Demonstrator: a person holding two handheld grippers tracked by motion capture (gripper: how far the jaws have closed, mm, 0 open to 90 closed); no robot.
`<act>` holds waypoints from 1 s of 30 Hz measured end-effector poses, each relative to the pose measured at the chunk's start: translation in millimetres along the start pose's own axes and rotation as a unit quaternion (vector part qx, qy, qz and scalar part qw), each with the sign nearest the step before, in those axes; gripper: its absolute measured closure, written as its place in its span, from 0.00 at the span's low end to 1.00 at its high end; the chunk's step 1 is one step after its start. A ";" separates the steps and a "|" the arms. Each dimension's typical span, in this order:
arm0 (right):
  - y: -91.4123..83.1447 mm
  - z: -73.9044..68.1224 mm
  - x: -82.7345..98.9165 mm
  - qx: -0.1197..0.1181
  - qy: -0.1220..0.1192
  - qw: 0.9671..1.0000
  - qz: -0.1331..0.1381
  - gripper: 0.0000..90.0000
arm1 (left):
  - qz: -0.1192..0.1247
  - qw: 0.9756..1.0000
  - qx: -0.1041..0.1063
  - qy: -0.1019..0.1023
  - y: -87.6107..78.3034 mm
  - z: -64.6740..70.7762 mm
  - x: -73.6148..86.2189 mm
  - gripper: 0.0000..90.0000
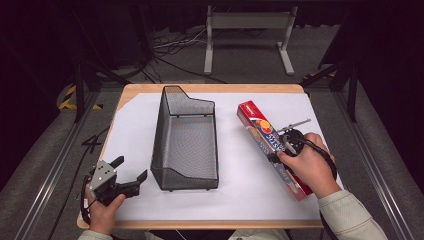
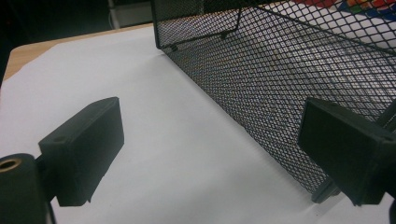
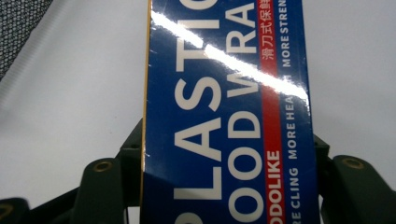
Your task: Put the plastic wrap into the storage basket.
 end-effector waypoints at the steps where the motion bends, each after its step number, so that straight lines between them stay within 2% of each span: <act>1: -2.1 -0.2 -0.8 0.001 0.000 1.000 0.000 0.44 | 0.000 1.000 0.000 0.000 0.0 0.0 0.0 0.09; 7: -12.6 -1.4 -4.5 0.003 0.002 1.000 0.005 0.44 | -0.001 1.000 -0.001 -0.002 0.0 -0.2 0.3 0.09; 12: -22.7 -4.7 -9.0 -0.004 0.012 1.000 0.015 0.44 | 0.000 1.000 -0.001 -0.003 0.0 -0.1 0.1 0.09; 16: -33.5 -9.4 -12.7 0.004 0.020 1.000 0.016 0.44 | -0.001 1.000 -0.002 -0.003 -0.6 -0.6 0.2 0.09; 20: -38.4 -12.7 -15.8 -0.001 0.018 1.000 0.022 0.44 | 0.000 1.000 -0.002 -0.004 -0.9 -0.6 0.3 0.09; 23: -42.2 -17.4 -19.2 -0.013 0.018 0.999 0.025 0.44 | 0.001 1.000 -0.002 -0.005 -1.1 -1.0 0.5 0.09; 30: -48.6 -33.6 -31.0 -0.019 0.009 0.999 0.034 0.44 | 0.000 1.000 -0.003 -0.003 -0.4 -0.4 0.1 0.09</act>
Point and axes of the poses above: each handheld gripper's, and its own axes: y roughly forward along the jaws, x roughly out of its underside, z roughly to its right, the point moved 6 cm from there along y, roughly forward along the jaws, and after that the axes turned 6 degrees about -z, right-handed, at the moved point
